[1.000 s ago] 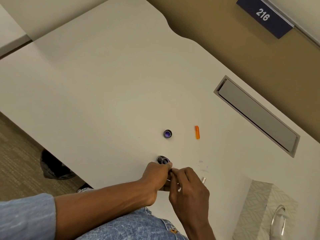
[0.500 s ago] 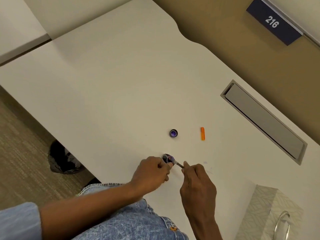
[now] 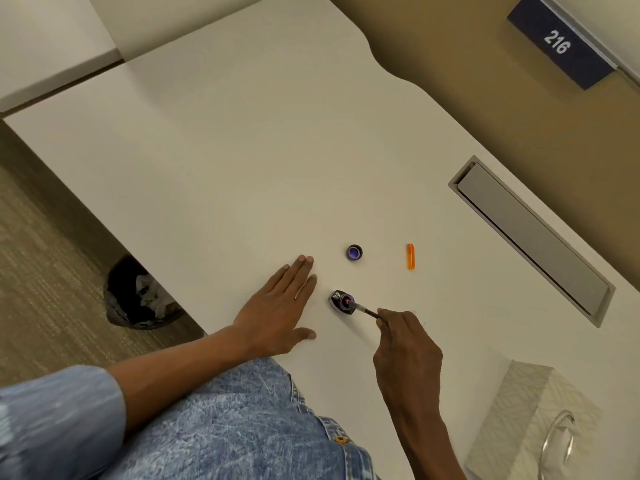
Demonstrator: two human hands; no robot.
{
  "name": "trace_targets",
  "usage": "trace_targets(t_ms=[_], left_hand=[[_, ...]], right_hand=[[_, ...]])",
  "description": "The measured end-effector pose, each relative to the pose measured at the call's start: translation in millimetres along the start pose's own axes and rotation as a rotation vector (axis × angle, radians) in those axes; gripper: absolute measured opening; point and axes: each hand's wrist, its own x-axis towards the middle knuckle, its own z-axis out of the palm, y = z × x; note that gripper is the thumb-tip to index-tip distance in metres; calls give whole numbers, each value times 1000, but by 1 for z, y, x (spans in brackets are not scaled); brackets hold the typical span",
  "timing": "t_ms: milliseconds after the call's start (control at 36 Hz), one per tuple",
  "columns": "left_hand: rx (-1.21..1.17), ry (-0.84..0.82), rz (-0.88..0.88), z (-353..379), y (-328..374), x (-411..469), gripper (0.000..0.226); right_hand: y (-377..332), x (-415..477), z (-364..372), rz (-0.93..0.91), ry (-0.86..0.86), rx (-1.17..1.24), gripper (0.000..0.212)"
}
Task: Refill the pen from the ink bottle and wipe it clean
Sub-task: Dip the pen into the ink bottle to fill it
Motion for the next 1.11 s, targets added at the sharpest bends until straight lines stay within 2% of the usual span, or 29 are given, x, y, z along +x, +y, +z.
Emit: trace_targets(t_ms=[194,361,806,1111], left_hand=[[12,46,68,13,-9,-4,102],[5,61,88,17,-12,-4,101],[39,40,98,22,-13,-1,102],[59,23,99,22,-13,0,102]], right_hand=[[0,-2,1,-4,59,53,47],[-2,-2,2,-45,47,2,29],[-8,-4,-1,14,91,-53,25],[-8,-10,1,34,97,-46,15]])
